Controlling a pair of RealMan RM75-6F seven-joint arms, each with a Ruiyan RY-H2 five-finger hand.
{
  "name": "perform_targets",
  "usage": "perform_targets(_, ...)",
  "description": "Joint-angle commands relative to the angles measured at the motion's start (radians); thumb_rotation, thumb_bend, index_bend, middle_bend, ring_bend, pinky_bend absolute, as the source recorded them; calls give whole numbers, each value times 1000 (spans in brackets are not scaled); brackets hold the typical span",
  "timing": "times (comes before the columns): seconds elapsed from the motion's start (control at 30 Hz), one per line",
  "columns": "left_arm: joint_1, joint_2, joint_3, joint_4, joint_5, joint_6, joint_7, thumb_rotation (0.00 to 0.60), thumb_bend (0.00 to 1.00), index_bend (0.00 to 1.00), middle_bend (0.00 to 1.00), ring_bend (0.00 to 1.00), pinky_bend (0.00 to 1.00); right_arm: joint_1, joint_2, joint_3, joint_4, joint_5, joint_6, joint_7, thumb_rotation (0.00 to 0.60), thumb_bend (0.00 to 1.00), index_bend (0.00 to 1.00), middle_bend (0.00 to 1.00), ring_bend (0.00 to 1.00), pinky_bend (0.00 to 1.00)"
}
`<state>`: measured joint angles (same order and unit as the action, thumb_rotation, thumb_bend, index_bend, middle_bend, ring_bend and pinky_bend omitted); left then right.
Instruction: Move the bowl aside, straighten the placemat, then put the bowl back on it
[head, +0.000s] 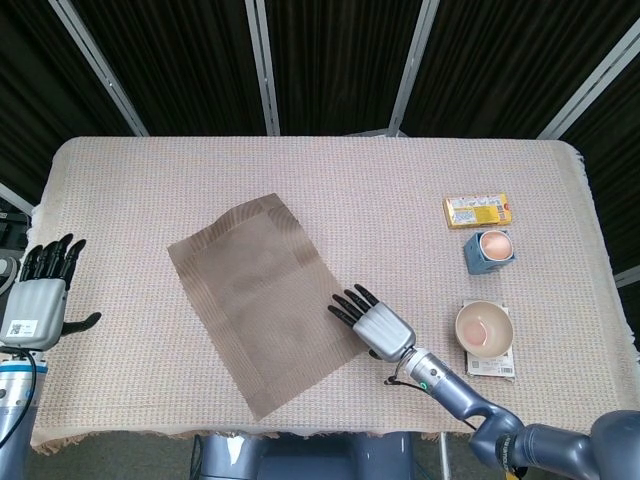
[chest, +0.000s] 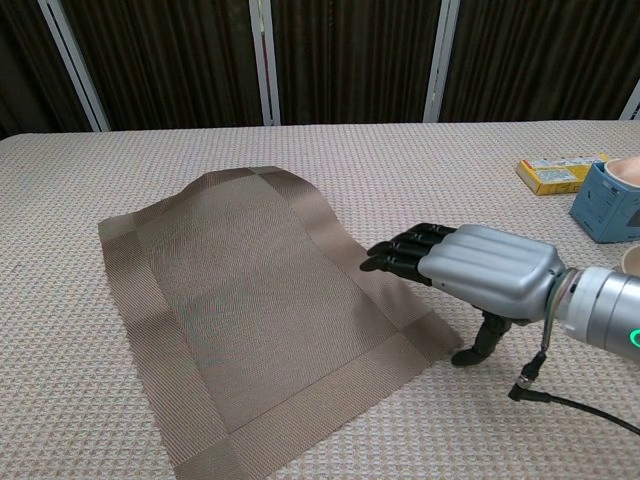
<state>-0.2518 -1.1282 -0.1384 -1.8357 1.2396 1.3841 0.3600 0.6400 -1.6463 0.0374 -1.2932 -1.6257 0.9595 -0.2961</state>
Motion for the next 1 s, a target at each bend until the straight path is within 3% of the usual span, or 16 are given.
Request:
perform_targets(0.03, 0, -1, 1, 1, -1, 0, 1, 600, 0, 0, 0, 0, 0, 1, -8, -1, 9, 5, 4, 2, 600, 0, 26, 0, 0, 0)
perform_targets(0.77, -4, -6, 10, 1, 0, -8, 3, 600, 0, 0, 0, 0, 0, 27, -74, 30, 72, 15, 63, 21, 600, 0, 80, 0, 0, 0)
perform_targets(1.0, -4, -3, 12, -1, 4, -8, -3, 600, 0, 0, 0, 0, 0, 52, -79, 0, 127, -25, 57, 42, 600, 0, 85, 0, 0, 0)
